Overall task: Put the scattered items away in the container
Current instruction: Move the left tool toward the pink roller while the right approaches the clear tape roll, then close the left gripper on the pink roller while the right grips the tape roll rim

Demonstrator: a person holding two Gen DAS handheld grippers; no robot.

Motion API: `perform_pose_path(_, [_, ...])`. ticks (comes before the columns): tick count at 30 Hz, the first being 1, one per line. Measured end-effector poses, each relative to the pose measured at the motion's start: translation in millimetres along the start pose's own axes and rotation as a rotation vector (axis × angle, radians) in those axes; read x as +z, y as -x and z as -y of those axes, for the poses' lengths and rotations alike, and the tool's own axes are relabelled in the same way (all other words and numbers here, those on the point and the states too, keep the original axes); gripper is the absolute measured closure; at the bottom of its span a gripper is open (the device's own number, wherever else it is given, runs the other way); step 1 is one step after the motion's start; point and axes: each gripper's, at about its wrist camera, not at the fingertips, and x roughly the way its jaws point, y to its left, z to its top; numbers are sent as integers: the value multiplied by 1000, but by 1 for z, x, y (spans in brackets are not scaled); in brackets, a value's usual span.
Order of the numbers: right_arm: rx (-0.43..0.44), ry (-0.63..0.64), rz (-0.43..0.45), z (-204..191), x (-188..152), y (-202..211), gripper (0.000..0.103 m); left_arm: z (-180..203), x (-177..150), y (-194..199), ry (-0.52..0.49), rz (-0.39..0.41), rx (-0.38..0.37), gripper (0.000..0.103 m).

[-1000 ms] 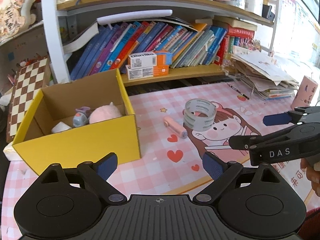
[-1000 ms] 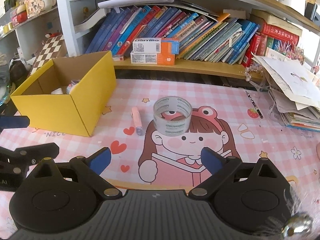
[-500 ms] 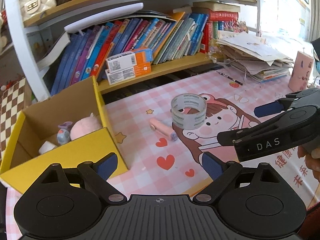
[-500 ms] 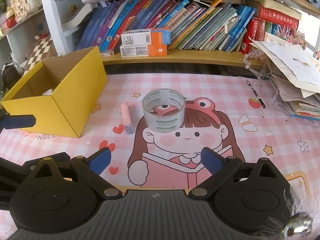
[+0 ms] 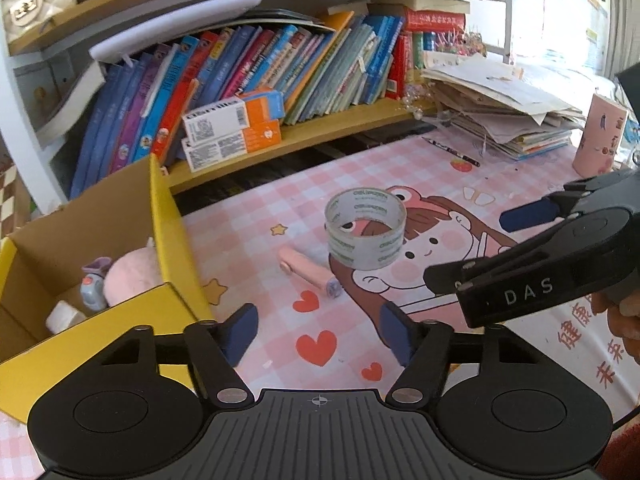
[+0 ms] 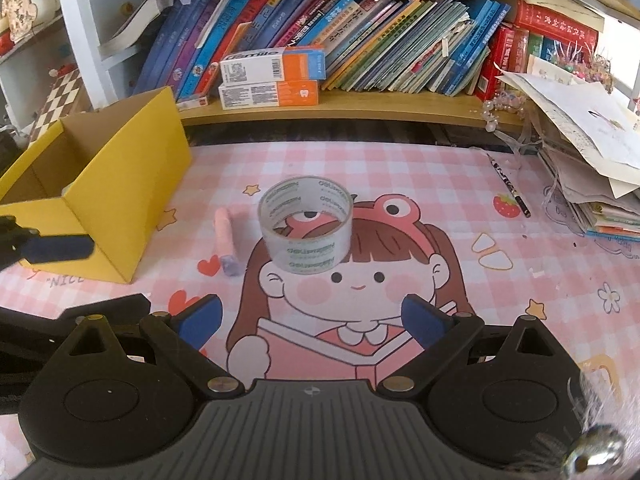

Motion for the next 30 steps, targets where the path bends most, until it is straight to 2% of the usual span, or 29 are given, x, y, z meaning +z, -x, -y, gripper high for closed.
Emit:
perform_pose_path(6, [-7,-8,3,8,5,-7,7,5,4,-18,-22,-2,-7,46])
perform_pose_path(8, [-7,-12,2,10,7,-9,8,6,6,-25,-21,-7,-2,53])
perform_pose_path(17, [3,-19,15,14,21,-20,10,15,14,-60,-25,-6,48,54])
perform_pose_path(19, [6,-21,19,15,24,-23,11,16,15,-69,-17,-9,67,58])
perform_pose_path(26, [9,-37,19,19,33,-33,11,13,15,-93,55,-43,101,59])
perform_pose_path(30, [10,-40,8,19,36,-41,11,13,15,-100,55,-45,109,61])
